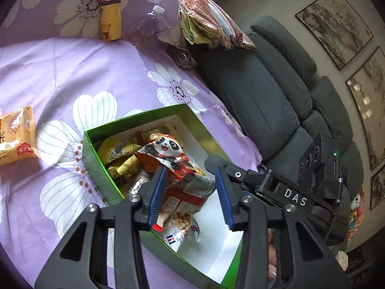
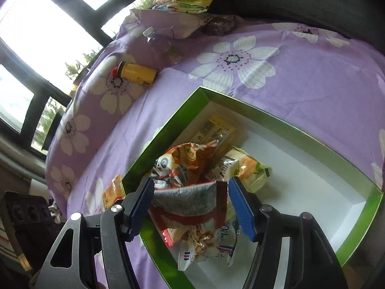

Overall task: Organize snacks
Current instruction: 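Lower the red-and-white packet into the box and open the right gripper, then move to and grasp the yellow rice-cracker bag with the right gripper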

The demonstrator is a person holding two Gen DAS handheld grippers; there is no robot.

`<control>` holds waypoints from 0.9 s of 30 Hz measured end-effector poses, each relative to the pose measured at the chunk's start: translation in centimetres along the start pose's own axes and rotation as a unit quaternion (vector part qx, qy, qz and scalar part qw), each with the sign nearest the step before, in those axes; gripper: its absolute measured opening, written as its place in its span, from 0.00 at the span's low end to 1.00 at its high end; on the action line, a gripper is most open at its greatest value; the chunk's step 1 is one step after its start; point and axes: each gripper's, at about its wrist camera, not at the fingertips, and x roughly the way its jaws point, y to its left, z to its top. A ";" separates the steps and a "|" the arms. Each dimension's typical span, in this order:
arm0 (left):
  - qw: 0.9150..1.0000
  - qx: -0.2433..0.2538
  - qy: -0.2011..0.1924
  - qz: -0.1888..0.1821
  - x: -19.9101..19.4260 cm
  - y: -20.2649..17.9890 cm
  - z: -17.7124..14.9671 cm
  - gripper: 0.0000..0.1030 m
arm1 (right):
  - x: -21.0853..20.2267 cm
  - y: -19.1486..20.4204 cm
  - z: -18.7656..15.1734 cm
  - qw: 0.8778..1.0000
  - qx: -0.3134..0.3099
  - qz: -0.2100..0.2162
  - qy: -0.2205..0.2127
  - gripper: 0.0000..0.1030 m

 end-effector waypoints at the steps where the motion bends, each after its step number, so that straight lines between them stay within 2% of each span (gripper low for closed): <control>1: 1.000 0.000 -0.007 0.005 -0.6 0.2 0.2 0.48 | -0.3 0.2 0.0 1.000 -0.004 -0.003 -0.008 0.73; 2: 1.000 -0.002 -0.013 0.010 -1.2 0.5 0.4 0.49 | -0.5 0.5 -0.1 1.000 -0.009 -0.006 -0.014 0.74; 5: 0.999 -0.011 -0.033 0.032 -3.5 1.8 0.9 0.62 | -1.2 1.7 -0.1 0.999 -0.022 -0.003 -0.030 0.74; 9: 0.993 -0.032 -0.067 0.095 -7.2 4.6 1.2 0.71 | -1.5 4.5 -0.5 0.997 -0.058 0.029 -0.037 0.74; 14: 0.979 -0.076 -0.090 0.167 -10.8 9.3 1.0 0.72 | 0.5 9.1 -1.4 0.988 -0.104 0.114 0.001 0.74; 17: 0.969 -0.092 -0.093 0.210 -11.5 11.8 0.6 0.72 | 3.0 12.2 -1.7 0.981 -0.128 0.141 0.034 0.74; 21: 0.966 -0.121 -0.085 0.214 -11.1 14.8 0.1 0.71 | 7.2 16.3 -1.9 0.972 -0.157 0.160 0.065 0.74; 23: 0.966 -0.130 -0.081 0.208 -10.3 15.9 0.0 0.71 | 10.0 17.9 -2.2 0.967 -0.166 0.167 0.094 0.74; 27: 0.968 -0.147 -0.060 0.194 -8.5 17.8 0.0 0.70 | 14.9 19.5 -3.1 0.966 -0.182 0.132 0.131 0.74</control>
